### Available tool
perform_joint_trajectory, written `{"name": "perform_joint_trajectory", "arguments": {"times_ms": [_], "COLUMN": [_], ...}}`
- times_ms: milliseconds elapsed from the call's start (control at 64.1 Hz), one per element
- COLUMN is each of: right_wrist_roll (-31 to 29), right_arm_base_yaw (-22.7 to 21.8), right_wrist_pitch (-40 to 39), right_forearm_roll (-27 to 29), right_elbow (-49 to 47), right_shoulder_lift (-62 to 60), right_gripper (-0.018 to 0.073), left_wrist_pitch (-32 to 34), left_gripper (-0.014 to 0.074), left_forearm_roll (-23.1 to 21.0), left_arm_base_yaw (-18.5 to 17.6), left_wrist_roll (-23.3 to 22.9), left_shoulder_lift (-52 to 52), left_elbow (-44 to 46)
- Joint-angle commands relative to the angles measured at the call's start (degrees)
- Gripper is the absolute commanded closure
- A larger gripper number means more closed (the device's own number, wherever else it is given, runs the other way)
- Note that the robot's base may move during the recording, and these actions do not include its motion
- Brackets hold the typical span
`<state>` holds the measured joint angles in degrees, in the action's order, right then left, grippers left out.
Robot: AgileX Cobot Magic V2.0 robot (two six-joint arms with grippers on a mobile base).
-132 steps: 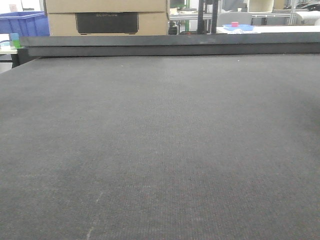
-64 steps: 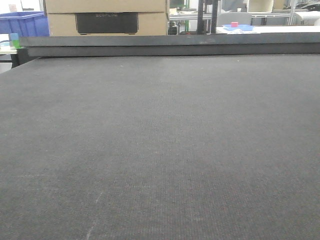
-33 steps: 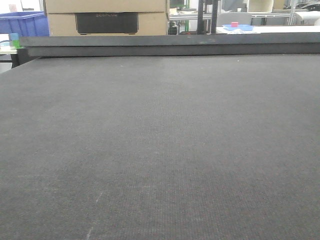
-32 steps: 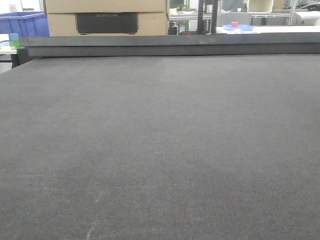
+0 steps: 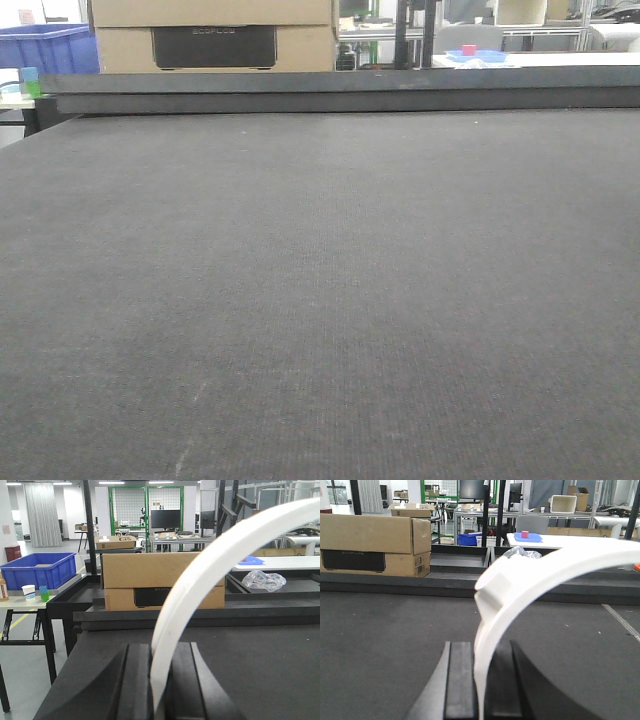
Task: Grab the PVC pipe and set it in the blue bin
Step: 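Drive the base to the steel shelf of blue bins holding the pipe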
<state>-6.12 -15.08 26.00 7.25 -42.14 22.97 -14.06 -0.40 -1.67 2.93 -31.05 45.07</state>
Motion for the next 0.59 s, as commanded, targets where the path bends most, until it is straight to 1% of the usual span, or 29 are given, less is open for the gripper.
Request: {"name": "perform_joint_trajectory", "arguments": {"times_ms": [0,577], "right_wrist_roll": [-0.39,-0.39], "right_arm_base_yaw": [-0.11,-0.11], "right_wrist_pitch": [-0.80,-0.80], "right_forearm_roll": [-0.06,-0.06], "right_elbow": [-0.48,-0.48], "right_shoulder_lift": [-0.38,-0.38], "right_gripper": [0.0727,0.0727], "left_wrist_pitch": [1.62,1.62], "left_gripper": [0.0707,0.0707], "left_forearm_roll": [-0.10,-0.10], "left_arm_base_yaw": [-0.42,-0.42], "left_wrist_roll": [-0.32,-0.32], "left_shoulder_lift": [0.34,0.34], "left_elbow": [0.18,0.18]}}
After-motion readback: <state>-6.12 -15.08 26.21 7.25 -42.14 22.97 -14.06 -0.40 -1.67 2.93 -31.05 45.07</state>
